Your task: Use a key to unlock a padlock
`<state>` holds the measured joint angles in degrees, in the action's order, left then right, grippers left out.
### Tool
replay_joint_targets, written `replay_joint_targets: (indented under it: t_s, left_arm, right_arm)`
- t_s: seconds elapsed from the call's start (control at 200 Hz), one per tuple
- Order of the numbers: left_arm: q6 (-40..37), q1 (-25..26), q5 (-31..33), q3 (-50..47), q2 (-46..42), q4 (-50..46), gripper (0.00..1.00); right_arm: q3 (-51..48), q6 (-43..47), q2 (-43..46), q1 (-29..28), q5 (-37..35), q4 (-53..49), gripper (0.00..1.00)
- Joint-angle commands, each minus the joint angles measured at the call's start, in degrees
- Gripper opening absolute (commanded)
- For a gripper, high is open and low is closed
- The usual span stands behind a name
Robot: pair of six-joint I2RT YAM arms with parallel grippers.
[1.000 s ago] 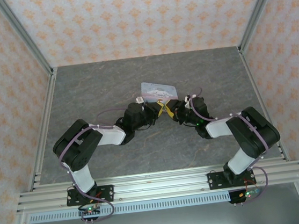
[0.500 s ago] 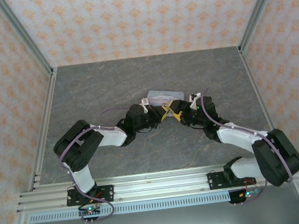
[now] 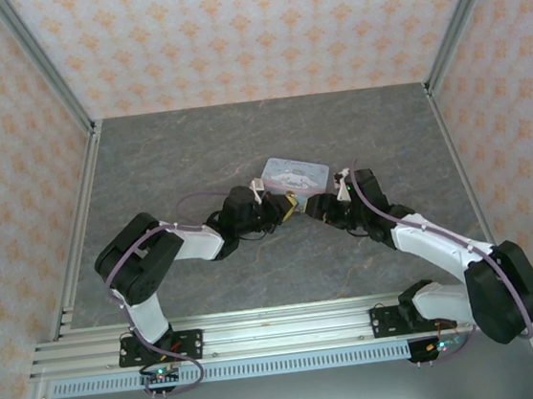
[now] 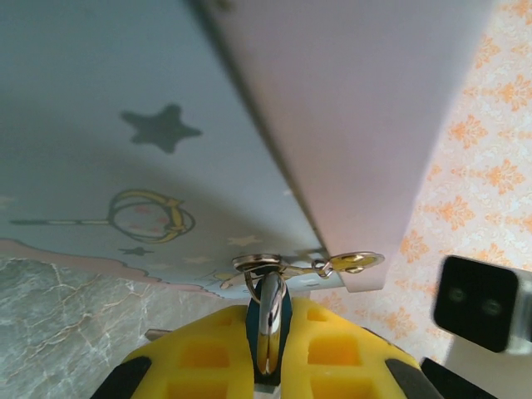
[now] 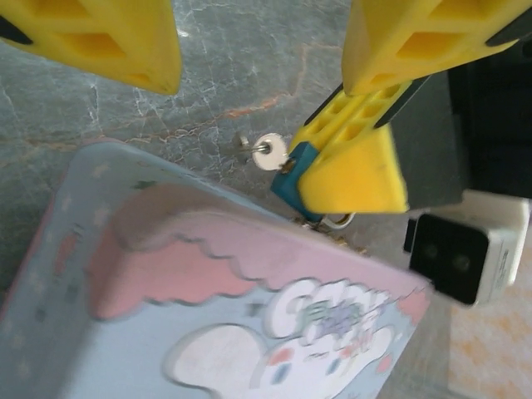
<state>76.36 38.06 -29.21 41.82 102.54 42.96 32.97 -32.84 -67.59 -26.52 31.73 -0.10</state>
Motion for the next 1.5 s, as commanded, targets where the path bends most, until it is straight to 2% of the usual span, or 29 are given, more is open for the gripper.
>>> replay_joint_targets:
  t_s: [0.0,0.2,0.405,0.555,0.811,1.061,1.496]
  left_arm:
    - [-2.00,-0.61,-2.88,1.57,1.25,-0.11,0.00]
    - [-2.33,-0.75,-4.58,3.21,1.35,-2.93,0.00]
    - [-2.27,-0.72,-5.40,4.25,1.21,-4.63,0.00]
    - [-2.35,-0.73,-5.77,4.89,1.17,-5.38,0.00]
    - [-2.18,-0.77,-6.22,5.33,0.80,-5.87,0.00]
    - [-2.00,-0.71,-6.52,5.37,0.49,-5.86,0.00]
    - [-1.74,-0.45,-6.41,5.28,0.04,-5.85,0.00]
  right_arm:
    - [4.24,11.38,0.88,-2.39,-4.94,-7.66,0.51]
    - [8.92,21.34,-1.41,-6.80,-13.42,-14.89,0.48]
    - [12.35,27.67,-4.76,-10.82,-21.28,-19.28,0.45]
    - [13.90,30.05,-7.97,-13.31,-24.93,-20.46,0.40]
    - [14.83,31.35,-11.08,-15.39,-30.57,-19.63,0.39]
    - [15.19,30.96,-12.18,-15.66,-32.73,-16.98,0.38]
    - [18.53,30.47,-16.94,-16.71,-31.79,-15.17,0.34]
